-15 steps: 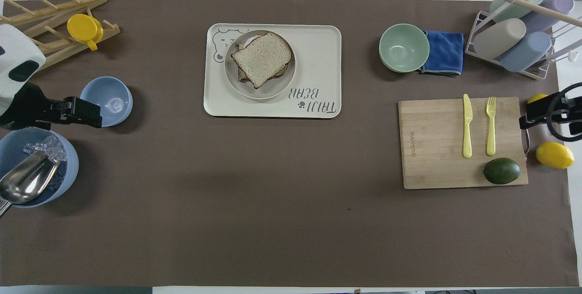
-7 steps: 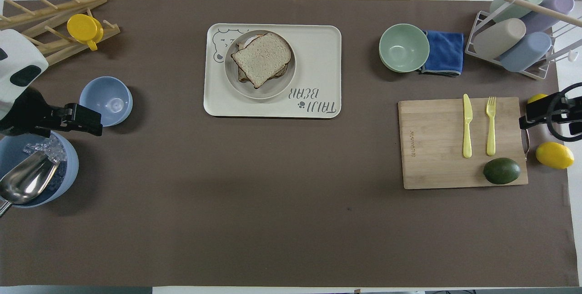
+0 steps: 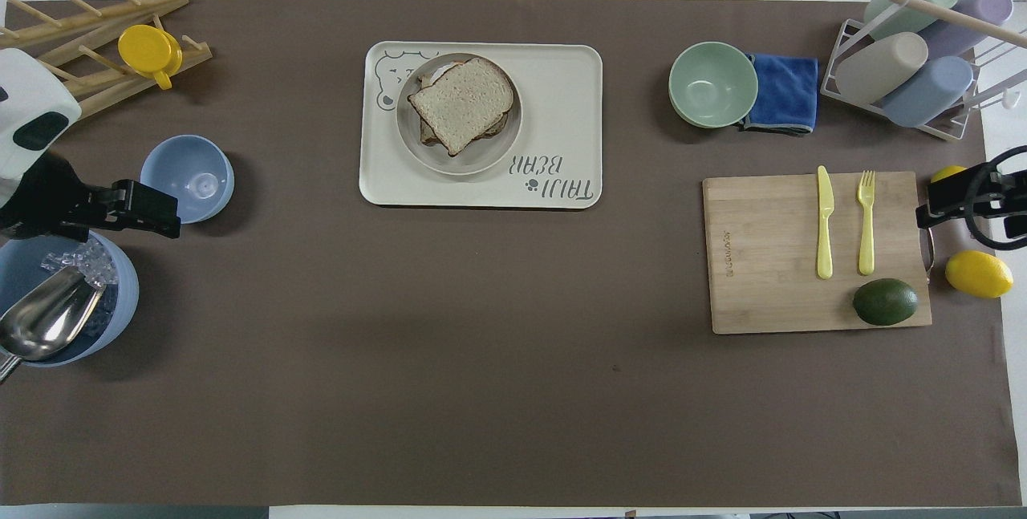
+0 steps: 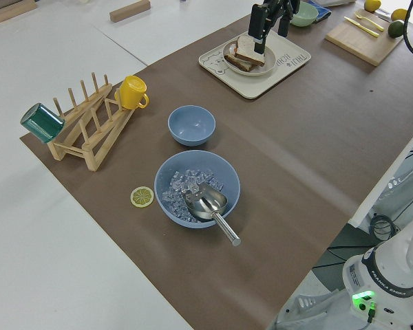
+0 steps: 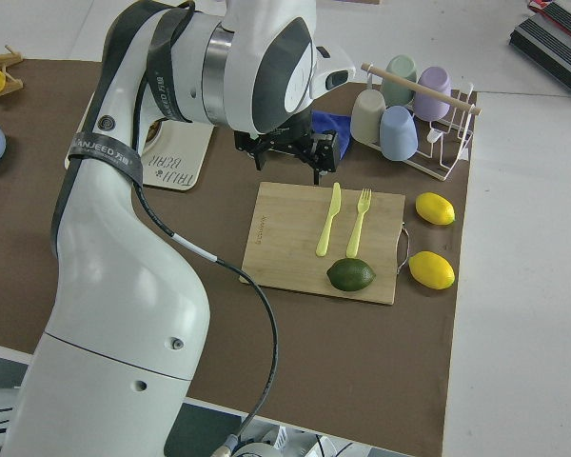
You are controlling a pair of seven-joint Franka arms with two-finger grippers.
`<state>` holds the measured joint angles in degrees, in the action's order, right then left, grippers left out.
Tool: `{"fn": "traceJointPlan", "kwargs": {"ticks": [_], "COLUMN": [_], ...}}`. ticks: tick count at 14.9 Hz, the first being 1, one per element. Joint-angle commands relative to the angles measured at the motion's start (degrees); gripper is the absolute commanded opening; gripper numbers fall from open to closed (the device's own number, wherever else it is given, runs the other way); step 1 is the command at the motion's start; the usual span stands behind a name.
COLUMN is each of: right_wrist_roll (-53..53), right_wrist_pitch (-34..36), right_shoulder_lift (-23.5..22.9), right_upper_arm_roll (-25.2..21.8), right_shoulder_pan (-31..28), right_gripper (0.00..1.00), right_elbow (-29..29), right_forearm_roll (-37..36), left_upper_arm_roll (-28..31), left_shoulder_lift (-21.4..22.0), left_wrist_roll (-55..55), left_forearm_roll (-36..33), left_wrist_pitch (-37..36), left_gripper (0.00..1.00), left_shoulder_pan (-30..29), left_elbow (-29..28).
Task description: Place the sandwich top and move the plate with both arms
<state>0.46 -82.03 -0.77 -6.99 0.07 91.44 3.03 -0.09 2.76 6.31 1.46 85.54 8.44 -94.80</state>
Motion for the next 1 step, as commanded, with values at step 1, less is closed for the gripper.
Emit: {"fn": "traceJointPlan", "kwargs": {"ticks": [1], "right_wrist_roll": [-0.99], "right_wrist_pitch": [-0.41], "right_shoulder_lift": [1.12], "right_upper_arm_roll": [0.05], "right_shoulder_pan": [-0.25], "right_gripper": [1.0], "right_elbow": [1.29], "right_forearm_roll": [0.22], "left_upper_arm_roll": [-0.61], "left_shoulder_lift": [-0.12], "left_wrist_roll": [0.46], "left_forearm_roll": [0.65], "left_wrist_pitch": [-0.99], "left_gripper": [1.0], "left_shoulder_pan": [-0.97], "left_elbow": [0.85]}}
